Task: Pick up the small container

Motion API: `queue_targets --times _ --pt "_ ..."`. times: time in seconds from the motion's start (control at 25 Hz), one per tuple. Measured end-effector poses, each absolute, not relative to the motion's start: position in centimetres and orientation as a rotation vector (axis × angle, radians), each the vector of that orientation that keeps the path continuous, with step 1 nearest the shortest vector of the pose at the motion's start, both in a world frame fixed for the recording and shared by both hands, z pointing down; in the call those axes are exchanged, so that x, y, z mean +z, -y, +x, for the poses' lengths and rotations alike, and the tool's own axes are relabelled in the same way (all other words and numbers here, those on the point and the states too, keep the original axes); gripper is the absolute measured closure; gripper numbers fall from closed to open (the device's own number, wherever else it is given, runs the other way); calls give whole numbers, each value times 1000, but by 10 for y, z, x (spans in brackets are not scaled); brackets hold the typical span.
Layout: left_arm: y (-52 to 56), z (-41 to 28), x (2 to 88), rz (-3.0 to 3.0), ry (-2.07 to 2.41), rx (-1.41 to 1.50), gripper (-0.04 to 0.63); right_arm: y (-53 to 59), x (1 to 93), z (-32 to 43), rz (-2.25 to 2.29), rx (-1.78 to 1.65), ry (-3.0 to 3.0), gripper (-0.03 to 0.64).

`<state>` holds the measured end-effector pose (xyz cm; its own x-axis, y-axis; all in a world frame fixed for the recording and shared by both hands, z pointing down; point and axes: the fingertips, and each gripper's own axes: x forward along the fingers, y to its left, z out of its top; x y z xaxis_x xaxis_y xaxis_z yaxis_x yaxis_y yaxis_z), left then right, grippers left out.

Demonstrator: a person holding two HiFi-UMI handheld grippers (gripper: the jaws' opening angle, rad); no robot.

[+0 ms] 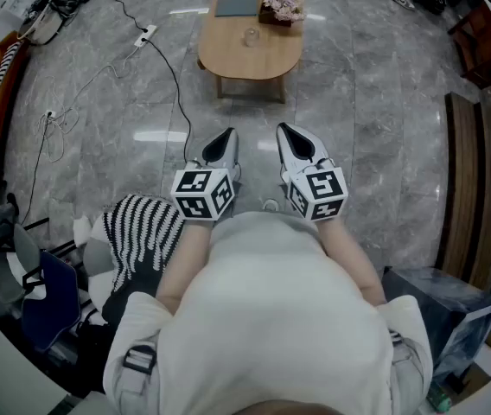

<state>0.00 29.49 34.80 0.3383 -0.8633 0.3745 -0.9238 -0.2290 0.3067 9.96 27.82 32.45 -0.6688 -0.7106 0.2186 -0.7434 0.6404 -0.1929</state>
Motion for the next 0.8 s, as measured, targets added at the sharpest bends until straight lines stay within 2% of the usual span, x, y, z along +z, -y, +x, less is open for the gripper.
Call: queue_targets --times 0.8 --pt "-301 2 344 2193 1558 174 594 -282 325 99 1237 427 2742 617"
